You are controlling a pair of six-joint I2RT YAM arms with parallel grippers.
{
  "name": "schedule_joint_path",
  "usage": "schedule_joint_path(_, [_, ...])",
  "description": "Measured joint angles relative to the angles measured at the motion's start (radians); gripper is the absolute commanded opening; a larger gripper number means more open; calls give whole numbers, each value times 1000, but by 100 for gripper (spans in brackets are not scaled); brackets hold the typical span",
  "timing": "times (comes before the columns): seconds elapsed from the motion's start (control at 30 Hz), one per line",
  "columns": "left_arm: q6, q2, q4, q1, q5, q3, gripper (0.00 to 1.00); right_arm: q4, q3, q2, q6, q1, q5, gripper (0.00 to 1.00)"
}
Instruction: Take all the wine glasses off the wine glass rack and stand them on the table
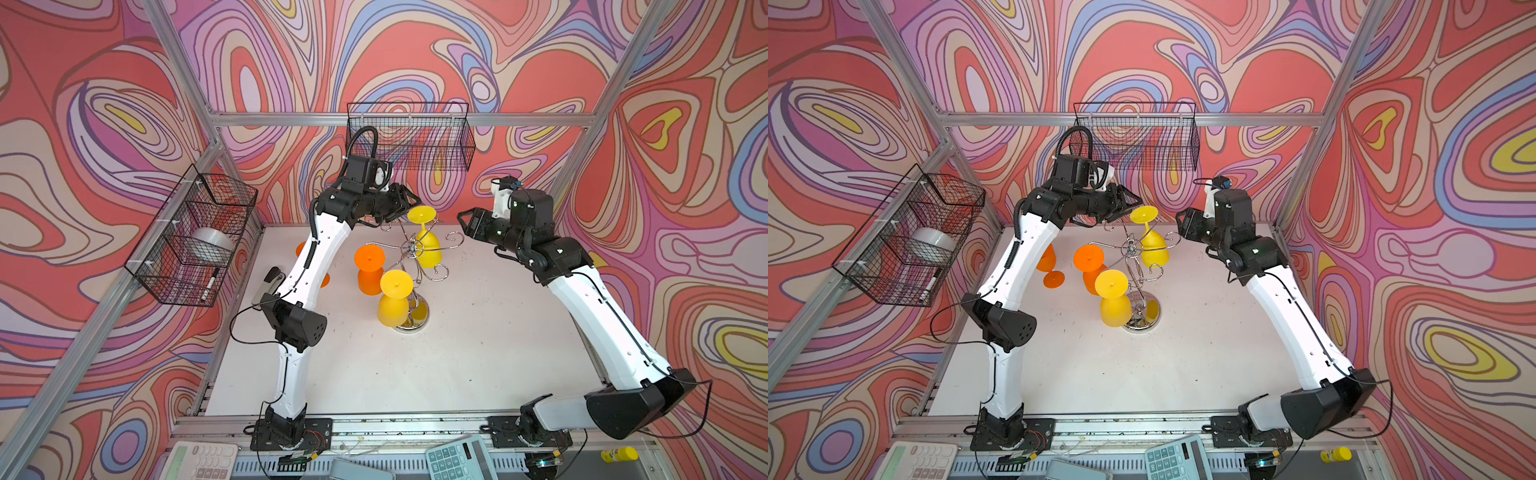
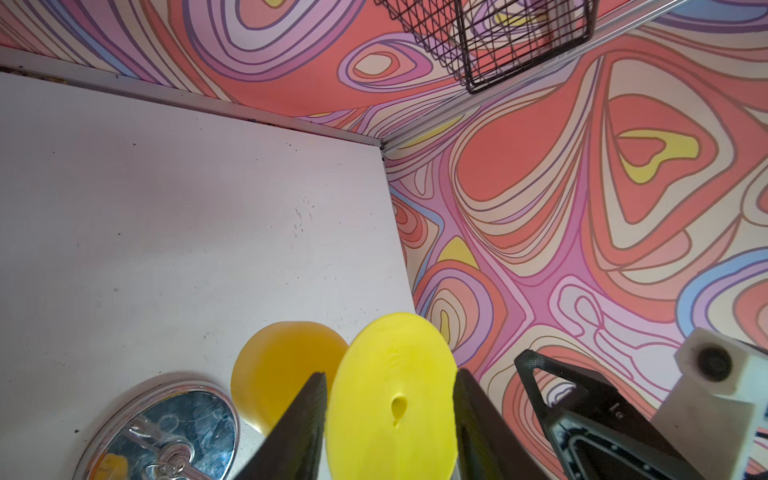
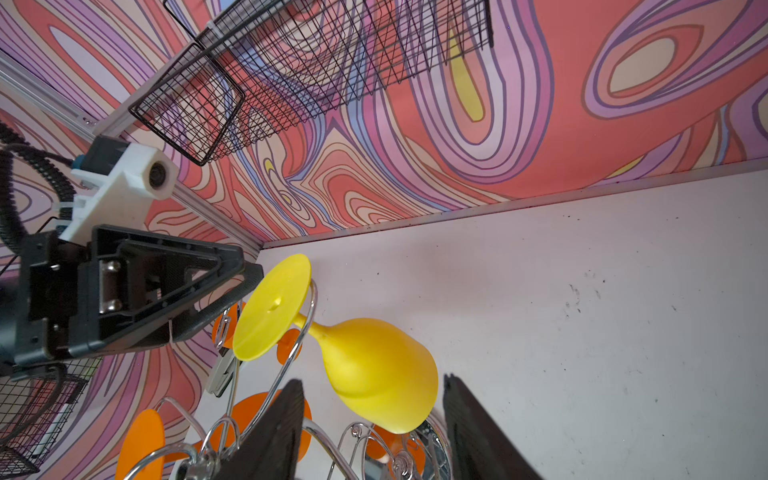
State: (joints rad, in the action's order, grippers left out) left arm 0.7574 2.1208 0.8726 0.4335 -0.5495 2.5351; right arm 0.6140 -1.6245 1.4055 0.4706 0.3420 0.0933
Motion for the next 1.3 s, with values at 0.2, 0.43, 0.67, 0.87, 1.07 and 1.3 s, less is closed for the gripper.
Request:
schedule_joint_path(0.2, [-52,0,39,6,90,-2,50,-2,20,0,-3,0,-1,57])
schedule_joint_path(0.43, [-80,0,46,6,150,-29,50,-23,47,0,-6,0,-5,57])
schedule_joint_path(0.67, [-105,0,54,14,158,-29,50,-45,47,0,-6,0,-7,57])
schedule_joint_path(0.87, [-120,0,60,22,146,-28,50,-54,47,0,-6,0,-7,57])
schedule_joint_path(1.07, [-100,0,48,29,84,-28,50,-63,48,0,-5,0,-7,57])
schedule_joint_path(1.3, [-65,-1,18,39,32,-28,49,-68,56,0,-5,0,-8,57])
